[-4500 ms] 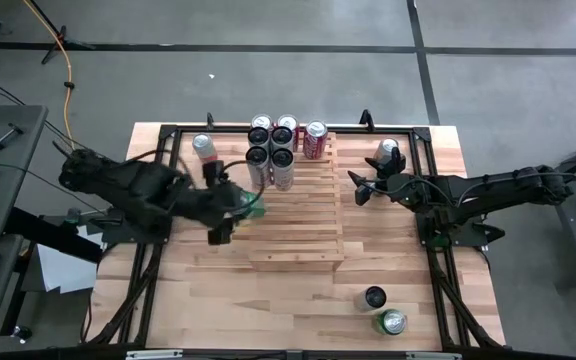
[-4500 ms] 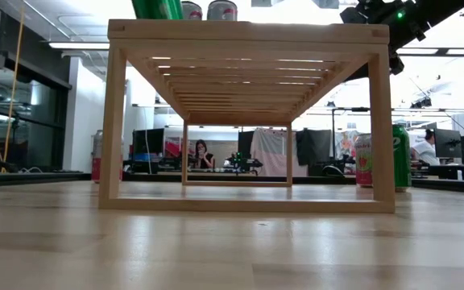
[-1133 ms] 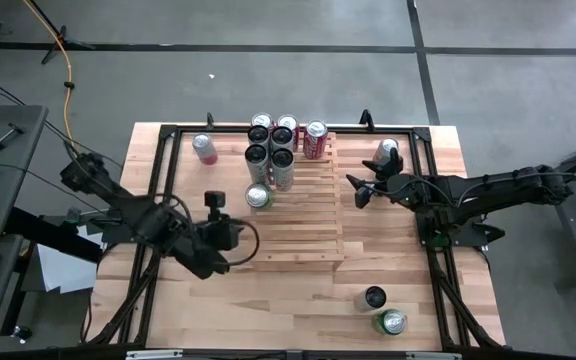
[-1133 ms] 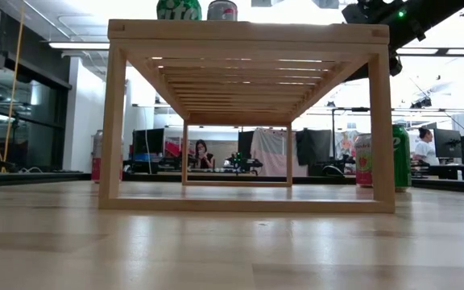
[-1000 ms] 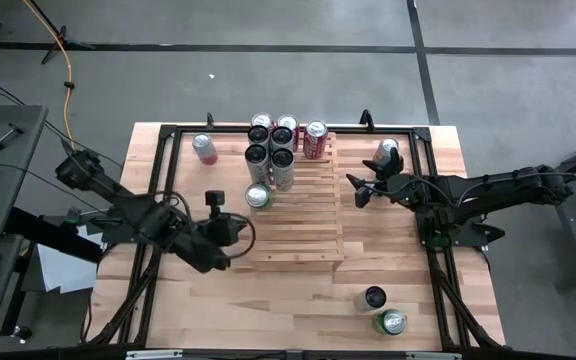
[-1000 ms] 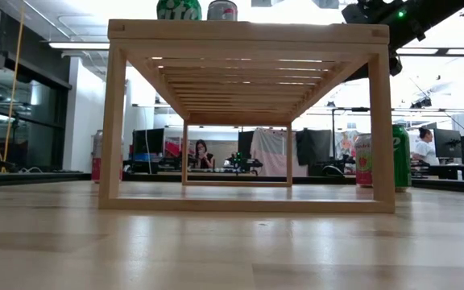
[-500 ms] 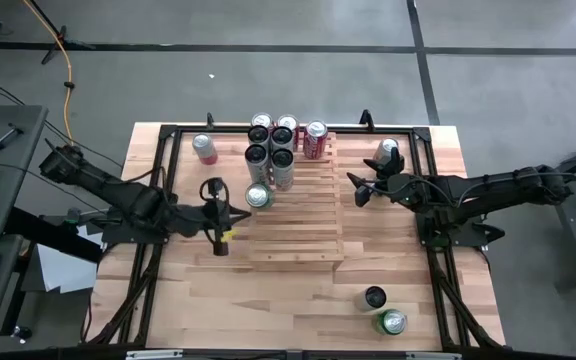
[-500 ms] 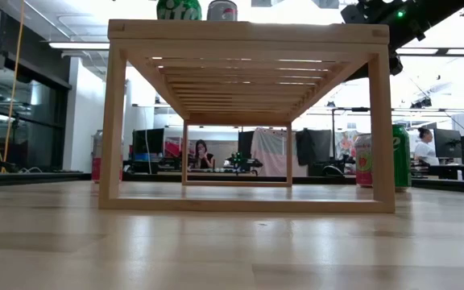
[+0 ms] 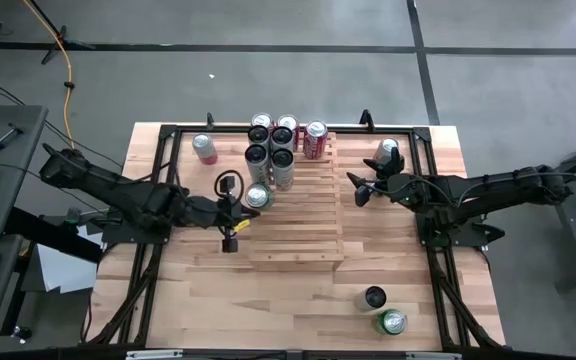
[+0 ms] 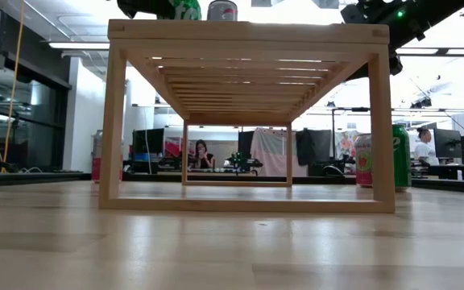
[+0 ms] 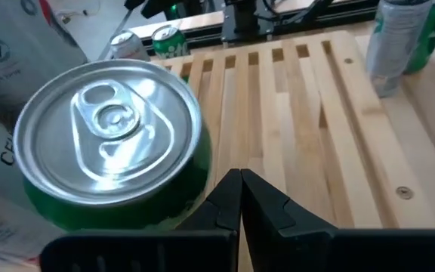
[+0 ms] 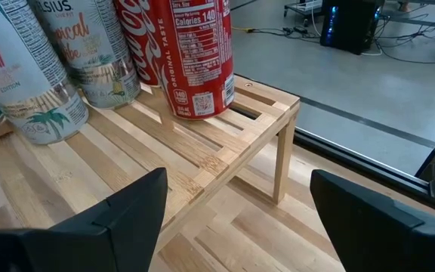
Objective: Place canned beverage on shelf
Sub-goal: Put the bottom left green sprite soda can on the shelf
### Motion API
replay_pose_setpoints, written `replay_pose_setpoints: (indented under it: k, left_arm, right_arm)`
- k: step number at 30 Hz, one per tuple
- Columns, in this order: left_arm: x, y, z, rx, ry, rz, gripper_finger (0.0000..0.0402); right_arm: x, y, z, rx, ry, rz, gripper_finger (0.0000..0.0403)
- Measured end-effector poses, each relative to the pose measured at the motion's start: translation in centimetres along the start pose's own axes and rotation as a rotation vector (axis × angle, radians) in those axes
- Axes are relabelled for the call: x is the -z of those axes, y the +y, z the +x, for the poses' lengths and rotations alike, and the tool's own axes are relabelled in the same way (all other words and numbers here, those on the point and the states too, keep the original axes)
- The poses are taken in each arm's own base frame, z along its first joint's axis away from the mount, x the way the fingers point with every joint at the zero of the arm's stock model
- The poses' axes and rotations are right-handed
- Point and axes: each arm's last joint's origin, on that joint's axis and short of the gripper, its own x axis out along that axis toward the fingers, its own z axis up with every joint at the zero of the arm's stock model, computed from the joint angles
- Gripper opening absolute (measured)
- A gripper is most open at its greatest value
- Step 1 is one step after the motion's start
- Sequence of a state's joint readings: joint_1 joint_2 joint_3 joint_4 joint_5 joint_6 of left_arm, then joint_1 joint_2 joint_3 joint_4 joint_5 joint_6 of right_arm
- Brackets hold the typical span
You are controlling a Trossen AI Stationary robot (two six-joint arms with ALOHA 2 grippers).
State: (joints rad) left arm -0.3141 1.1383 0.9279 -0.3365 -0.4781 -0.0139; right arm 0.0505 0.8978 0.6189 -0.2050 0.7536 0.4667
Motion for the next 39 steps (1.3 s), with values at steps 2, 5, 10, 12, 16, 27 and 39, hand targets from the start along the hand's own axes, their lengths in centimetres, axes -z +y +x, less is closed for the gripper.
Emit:
replay_pose_setpoints:
  k: [2, 5, 10, 12, 16, 27, 39]
  left_arm:
    - [0.0, 0.0, 0.0, -0.011, -0.001, 0.0, 0.0]
    - [-0.1, 0.1, 0.1, -0.034, -0.005, 0.006, 0.0]
    - [-0.4, 0.2, 0.1, -0.05, -0.034, 0.01, 0.0]
    - [-0.4, 0.3, 0.1, -0.062, -0.039, 0.014, 0.0]
    - [-0.5, 0.7, 0.3, -0.095, -0.039, 0.007, 0.0]
    - [-0.6, 1.7, 0.7, -0.142, -0.045, -0.03, 0.0]
    - [-1.2, 1.6, -0.8, -0.123, -0.094, -0.031, 0.0]
  right_arm:
    - [0.0, 0.0, 0.0, 0.0, 0.0, 0.0, 0.0311]
    - [0.0, 0.0, 0.0, 0.0, 0.0, 0.0, 0.0311]
    - [0.0, 0.0, 0.0, 0.0, 0.0, 0.0, 0.0311]
    - [0.0, 0.0, 0.0, 0.0, 0.0, 0.0, 0.0311]
    - [0.0, 0.0, 0.0, 0.0, 0.0, 0.003, 0.0311]
    - [0.0, 0.0, 0.0, 0.0, 0.0, 0.003, 0.0311]
    - [0.0, 0.0, 0.0, 0.0, 0.0, 0.002, 0.0311]
